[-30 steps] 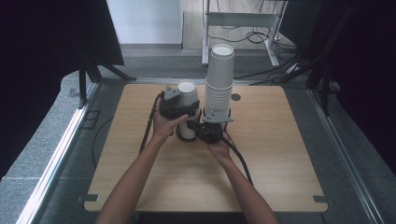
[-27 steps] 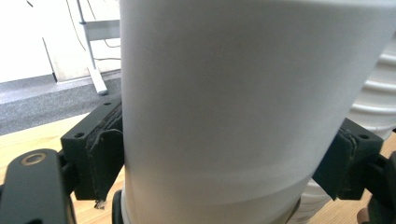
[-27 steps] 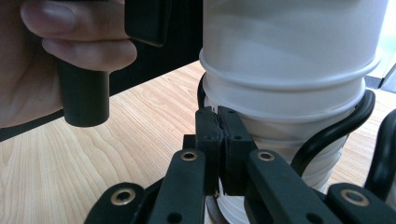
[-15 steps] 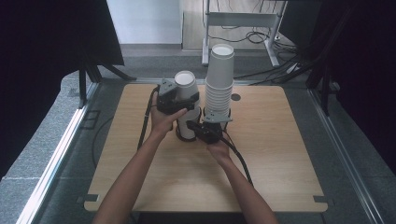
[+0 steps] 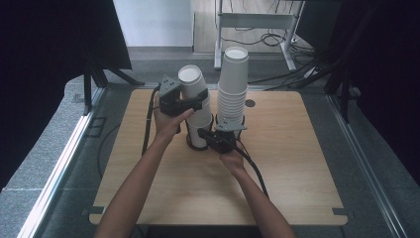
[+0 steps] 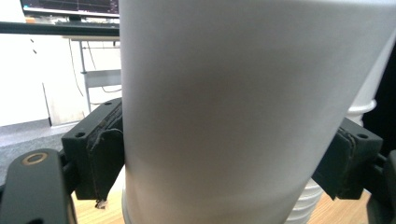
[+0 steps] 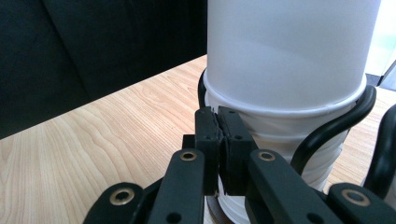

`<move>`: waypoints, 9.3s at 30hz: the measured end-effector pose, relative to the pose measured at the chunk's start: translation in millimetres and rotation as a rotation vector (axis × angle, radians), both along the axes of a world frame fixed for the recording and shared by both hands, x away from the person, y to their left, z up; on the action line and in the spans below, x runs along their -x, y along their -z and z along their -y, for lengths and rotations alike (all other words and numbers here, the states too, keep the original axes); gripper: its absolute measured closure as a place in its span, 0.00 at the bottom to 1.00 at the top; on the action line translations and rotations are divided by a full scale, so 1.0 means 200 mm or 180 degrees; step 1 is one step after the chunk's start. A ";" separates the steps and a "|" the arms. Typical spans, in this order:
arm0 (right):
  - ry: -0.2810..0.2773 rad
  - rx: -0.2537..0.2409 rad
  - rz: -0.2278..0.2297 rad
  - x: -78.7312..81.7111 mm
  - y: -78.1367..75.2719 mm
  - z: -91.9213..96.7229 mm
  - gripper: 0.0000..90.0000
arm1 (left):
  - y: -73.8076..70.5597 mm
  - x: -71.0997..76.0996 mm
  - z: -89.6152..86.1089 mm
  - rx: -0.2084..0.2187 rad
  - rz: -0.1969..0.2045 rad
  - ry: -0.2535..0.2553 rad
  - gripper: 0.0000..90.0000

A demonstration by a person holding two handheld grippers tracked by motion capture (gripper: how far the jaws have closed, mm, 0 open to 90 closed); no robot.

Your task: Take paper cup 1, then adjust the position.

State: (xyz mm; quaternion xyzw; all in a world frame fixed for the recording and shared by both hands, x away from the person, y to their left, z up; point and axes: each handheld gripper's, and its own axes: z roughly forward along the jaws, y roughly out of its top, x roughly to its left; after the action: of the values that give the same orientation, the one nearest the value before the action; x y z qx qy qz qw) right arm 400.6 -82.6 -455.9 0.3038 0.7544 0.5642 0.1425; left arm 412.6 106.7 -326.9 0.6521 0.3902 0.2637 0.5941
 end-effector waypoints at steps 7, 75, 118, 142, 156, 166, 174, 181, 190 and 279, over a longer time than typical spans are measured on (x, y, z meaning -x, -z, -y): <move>0.0004 0.0001 0.0016 0.01 0.00 0.01 0.96 | -0.06 0.07 -0.03 0.0047 0.0130 0.0065 0.17; -0.0036 -0.0241 0.0068 0.44 0.01 0.40 0.64 | 0.40 0.68 -0.07 -0.0361 -0.0190 0.0421 0.17; 0.0034 -0.0020 0.0171 0.52 0.10 0.45 0.42 | 0.71 0.70 -0.06 -0.0438 -0.0455 0.0400 0.17; -0.0268 -0.0307 0.0256 0.60 0.04 0.40 0.24 | 0.83 0.74 0.16 -0.0783 -0.0578 0.0738 0.17; -0.0462 -0.0184 0.0206 0.62 0.07 0.31 0.20 | 0.86 0.76 0.20 -0.0844 -0.0583 0.0831 0.17; -0.0522 -0.0133 0.0204 0.63 0.09 0.26 0.20 | 0.87 0.78 0.25 -0.0894 -0.0581 0.0931 0.17; -0.0504 -0.0083 0.0175 0.63 0.11 0.24 0.24 | 0.87 0.80 0.28 -0.0900 -0.0580 0.0991 0.17; -0.0495 0.0029 0.0155 0.63 0.11 0.22 0.26 | 0.88 0.79 0.28 -0.0892 -0.0632 0.0975 0.16; -0.0470 -0.0275 0.0020 0.60 0.10 0.28 0.26 | 0.87 0.78 0.27 -0.0843 -0.0710 0.0983 0.09; -0.0474 -0.0080 0.0062 0.62 0.07 0.31 0.18 | 0.84 0.75 0.18 -0.1491 -0.0283 0.0391 0.13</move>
State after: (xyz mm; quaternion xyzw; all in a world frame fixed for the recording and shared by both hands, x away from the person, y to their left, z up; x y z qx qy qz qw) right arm 277.1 -143.8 -470.8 0.2431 0.7664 0.5855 0.1036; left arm 261.9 71.7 -494.4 0.8055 0.3037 0.2814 0.4239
